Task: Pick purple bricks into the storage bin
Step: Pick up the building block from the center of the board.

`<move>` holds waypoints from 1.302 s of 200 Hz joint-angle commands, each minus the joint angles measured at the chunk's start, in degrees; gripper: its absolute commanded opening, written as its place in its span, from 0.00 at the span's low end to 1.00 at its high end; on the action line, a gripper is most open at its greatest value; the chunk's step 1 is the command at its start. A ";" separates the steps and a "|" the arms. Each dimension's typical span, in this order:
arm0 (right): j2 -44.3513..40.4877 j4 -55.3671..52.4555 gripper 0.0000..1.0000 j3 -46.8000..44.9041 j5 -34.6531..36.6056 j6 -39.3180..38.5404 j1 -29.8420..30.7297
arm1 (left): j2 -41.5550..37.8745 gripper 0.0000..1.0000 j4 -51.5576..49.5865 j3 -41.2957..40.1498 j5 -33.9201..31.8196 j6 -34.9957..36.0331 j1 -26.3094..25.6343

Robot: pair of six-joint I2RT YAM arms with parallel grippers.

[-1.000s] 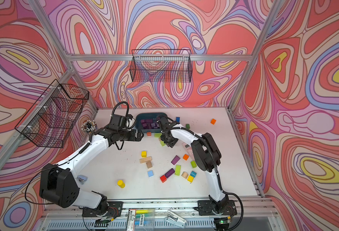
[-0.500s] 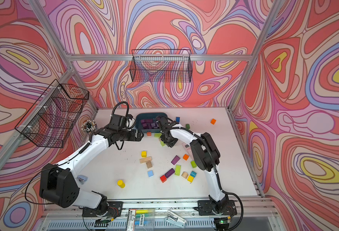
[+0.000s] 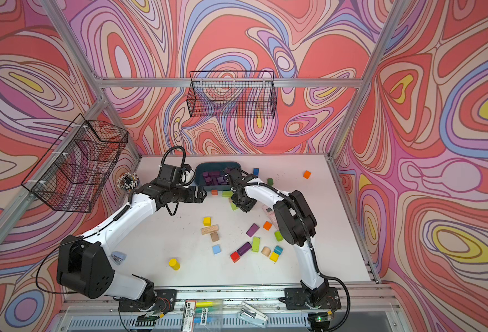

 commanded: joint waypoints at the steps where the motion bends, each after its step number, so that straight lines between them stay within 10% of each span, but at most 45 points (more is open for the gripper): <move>1: 1.56 -2.39 0.43 0.98 0.47 0.23 0.35 | -0.74 1.00 -1.37 1.02 -0.12 0.33 0.40; 260: 0.97 -6.52 0.26 7.17 10.12 -5.36 2.41 | -0.29 1.00 -1.40 1.11 -0.07 0.57 0.46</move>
